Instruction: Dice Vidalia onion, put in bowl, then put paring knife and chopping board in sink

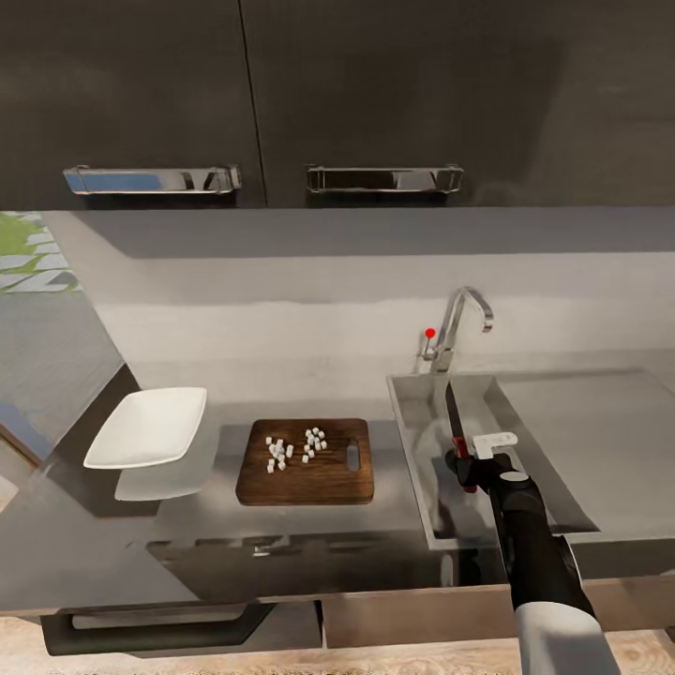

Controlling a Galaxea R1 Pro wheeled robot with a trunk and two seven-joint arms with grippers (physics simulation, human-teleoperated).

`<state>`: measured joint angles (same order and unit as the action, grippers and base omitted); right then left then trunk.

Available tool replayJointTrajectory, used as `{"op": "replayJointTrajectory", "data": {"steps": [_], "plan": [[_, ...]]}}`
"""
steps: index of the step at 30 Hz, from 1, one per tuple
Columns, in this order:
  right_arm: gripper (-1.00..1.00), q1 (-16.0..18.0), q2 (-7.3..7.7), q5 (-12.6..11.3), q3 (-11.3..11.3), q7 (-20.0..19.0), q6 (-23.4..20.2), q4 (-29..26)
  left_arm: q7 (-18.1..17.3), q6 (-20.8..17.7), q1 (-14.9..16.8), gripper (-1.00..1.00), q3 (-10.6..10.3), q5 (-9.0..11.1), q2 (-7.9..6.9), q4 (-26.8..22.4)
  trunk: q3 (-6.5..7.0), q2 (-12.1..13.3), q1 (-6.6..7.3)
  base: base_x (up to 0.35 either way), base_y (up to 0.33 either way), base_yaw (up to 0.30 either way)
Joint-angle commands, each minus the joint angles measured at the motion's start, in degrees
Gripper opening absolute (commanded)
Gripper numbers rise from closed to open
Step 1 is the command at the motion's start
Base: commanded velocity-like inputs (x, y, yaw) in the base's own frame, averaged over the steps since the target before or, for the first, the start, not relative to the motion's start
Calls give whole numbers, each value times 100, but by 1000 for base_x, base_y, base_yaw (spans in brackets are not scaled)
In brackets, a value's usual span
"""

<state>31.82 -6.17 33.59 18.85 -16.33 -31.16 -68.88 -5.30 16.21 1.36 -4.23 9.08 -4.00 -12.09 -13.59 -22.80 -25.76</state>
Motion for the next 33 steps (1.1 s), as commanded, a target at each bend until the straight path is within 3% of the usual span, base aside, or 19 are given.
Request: {"op": "replayJointTrajectory", "data": {"steps": [1,27,33], "plan": [[-100,5,-7,60,16,-54,-12,-10,-15,20,4,100,-43,59,-5,5,-20,-12,-3,0,0,0],[-100,3,-7,51,10,-68,-39,5,-15,14,4,100,-43,59,-5,5,-259,-12,-3,0,0,0],[-100,2,0,51,18,-72,-5,386,-15,20,4,100,-43,59,-5,5,-314,-12,-3,0,0,0]]}}
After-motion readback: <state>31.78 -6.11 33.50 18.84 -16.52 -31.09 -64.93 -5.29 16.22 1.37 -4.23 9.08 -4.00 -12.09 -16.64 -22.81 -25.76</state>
